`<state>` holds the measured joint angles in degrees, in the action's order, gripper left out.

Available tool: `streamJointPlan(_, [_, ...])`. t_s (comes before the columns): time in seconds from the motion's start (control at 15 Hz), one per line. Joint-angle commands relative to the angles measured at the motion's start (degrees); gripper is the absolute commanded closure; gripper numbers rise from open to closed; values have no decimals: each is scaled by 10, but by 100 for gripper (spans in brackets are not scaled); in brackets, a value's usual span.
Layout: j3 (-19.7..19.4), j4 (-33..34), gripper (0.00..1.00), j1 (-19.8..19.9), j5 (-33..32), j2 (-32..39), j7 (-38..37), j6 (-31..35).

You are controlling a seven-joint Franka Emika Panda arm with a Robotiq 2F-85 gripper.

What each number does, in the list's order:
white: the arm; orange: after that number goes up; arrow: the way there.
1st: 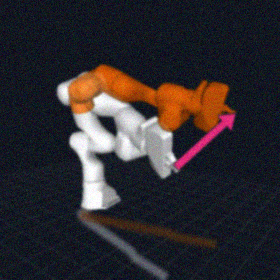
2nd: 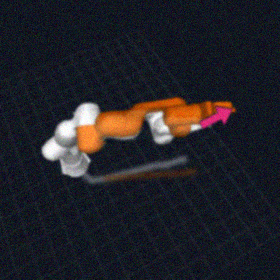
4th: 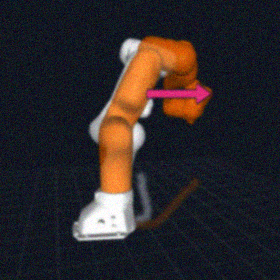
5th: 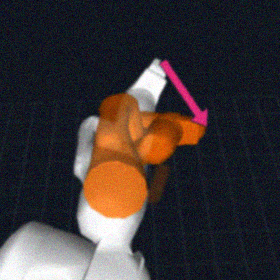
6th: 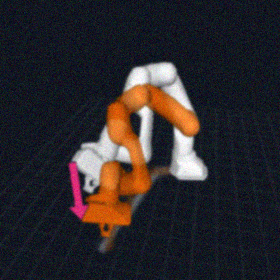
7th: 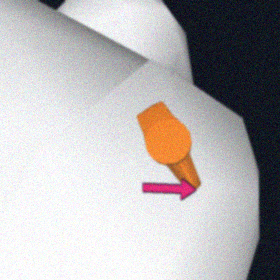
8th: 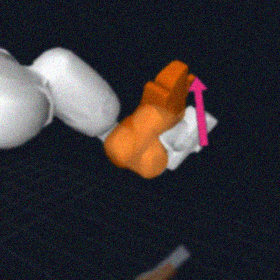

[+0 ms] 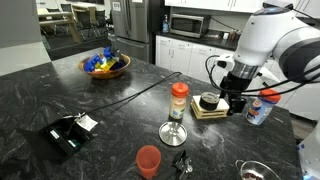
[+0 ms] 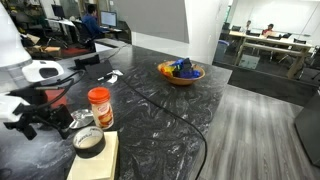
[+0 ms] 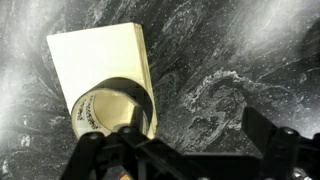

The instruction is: Place the black masking tape on the counter

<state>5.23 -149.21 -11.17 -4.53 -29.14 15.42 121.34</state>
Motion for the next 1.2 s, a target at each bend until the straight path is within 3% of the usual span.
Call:
streamJointPlan(0.0, [14,4,0,13,-38,25,-31,51])
streamJointPlan(0.33, [-3,16,0,16,-28,64,-38,82])
streamJointPlan(0.73, [-44,34,0,16,42,91,-11,95])
streamJointPlan(1.13, [-47,29,0,19,70,99,-10,102])
